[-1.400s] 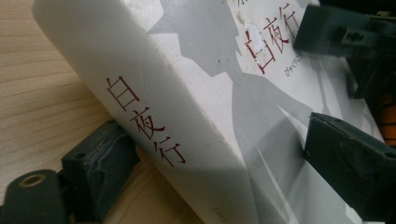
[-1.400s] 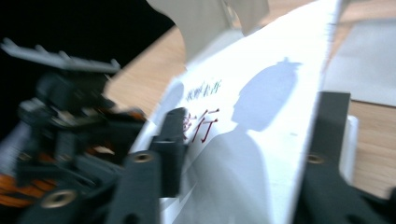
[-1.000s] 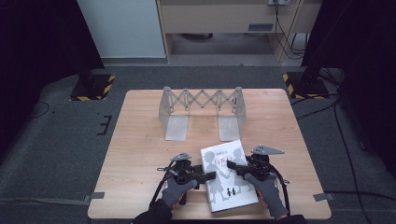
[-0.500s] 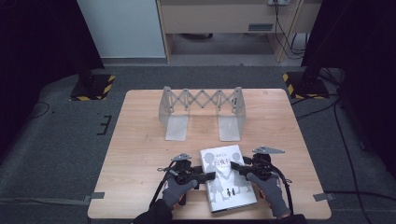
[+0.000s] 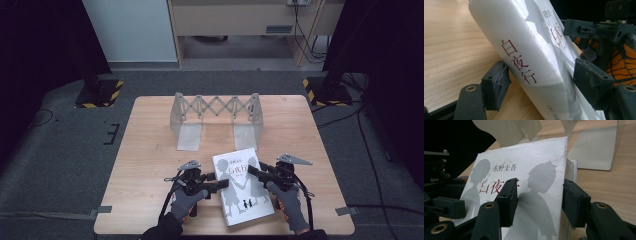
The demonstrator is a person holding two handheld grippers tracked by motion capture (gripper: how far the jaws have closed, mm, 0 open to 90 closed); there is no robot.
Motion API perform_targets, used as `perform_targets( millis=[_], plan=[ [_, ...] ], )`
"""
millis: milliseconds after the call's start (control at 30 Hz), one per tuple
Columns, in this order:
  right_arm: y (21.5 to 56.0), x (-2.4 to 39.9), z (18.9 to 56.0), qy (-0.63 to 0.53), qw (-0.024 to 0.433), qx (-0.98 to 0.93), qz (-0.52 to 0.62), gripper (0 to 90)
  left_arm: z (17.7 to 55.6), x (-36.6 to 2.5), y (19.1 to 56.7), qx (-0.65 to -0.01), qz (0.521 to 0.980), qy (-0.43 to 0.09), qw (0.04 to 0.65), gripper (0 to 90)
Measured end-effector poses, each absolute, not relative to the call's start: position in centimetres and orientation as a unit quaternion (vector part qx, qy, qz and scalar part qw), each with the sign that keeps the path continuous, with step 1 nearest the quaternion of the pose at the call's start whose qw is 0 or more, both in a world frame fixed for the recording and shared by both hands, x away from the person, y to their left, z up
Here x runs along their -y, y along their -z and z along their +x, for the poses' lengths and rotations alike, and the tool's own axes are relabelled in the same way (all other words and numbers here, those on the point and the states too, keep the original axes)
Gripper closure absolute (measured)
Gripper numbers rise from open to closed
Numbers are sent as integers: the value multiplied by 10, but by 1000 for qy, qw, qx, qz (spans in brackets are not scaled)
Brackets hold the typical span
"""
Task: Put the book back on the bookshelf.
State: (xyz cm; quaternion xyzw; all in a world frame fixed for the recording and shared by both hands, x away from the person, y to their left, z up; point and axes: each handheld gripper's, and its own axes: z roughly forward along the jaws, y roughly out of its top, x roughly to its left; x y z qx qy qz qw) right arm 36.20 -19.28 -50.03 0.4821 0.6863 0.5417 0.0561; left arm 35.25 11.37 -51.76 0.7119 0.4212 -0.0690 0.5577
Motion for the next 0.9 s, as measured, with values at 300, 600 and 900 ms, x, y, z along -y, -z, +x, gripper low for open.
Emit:
perform_targets(
  millis=[300,600,900],
  plan=[
    [495,189,359,-561,62,-686,459,523,355,-108,518,-417,705,87,567,287],
    [493,192,360,-574,66,-674,460,544,361,-105,511,-414,707,80,568,299],
    [493,195,363,-577,57,-671,462,537,363,-109,507,-425,691,103,576,367]
  ],
)
